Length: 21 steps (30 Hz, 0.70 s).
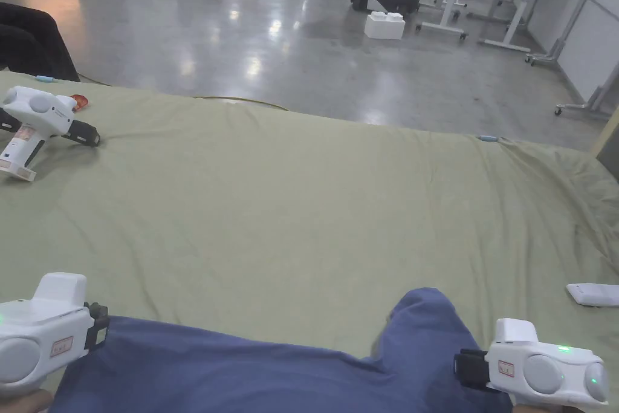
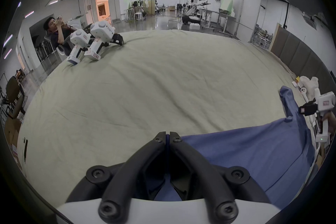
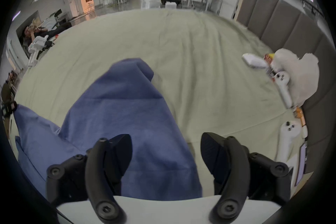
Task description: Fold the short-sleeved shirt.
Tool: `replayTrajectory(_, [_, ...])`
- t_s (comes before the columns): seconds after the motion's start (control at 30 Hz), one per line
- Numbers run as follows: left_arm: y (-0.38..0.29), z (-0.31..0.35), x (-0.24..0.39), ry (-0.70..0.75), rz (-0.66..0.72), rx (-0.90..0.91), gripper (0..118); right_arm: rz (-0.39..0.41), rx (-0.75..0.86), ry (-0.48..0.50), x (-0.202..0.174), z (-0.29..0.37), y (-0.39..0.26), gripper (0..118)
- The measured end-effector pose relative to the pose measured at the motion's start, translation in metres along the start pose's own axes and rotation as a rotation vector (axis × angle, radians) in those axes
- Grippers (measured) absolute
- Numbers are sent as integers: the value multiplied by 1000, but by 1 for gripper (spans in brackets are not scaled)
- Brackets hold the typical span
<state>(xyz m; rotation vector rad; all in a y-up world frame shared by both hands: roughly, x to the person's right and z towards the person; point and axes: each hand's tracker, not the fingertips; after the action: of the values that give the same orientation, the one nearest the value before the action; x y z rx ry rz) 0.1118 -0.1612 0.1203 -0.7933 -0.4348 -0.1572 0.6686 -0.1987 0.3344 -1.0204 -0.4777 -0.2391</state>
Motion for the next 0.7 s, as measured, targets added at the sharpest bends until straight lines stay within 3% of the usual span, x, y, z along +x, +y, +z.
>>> replayTrajectory(0.07, [-2,3,1,4,4,-1,0,-10,-53,27,-1,-12,2,52])
replayTrajectory(0.17, [-5,9,2,8,14,-4,0,-11,-49,15,-4,-14,3,42])
replayTrajectory(0.2, [-6,10,2,8,18,-5,0,-16,-47,13,-3,-12,3,32])
replayTrajectory(0.27, [-8,14,3,4,20,-3,0,-18,-25,-2,-1,-7,2,0])
replayTrajectory(0.43, [-9,24,5,5,27,1,0,-19,41,28,5,15,-6,0])
replayTrajectory(0.7, [-8,68,-6,-10,54,86,0,60,208,40,-4,109,-29,0])
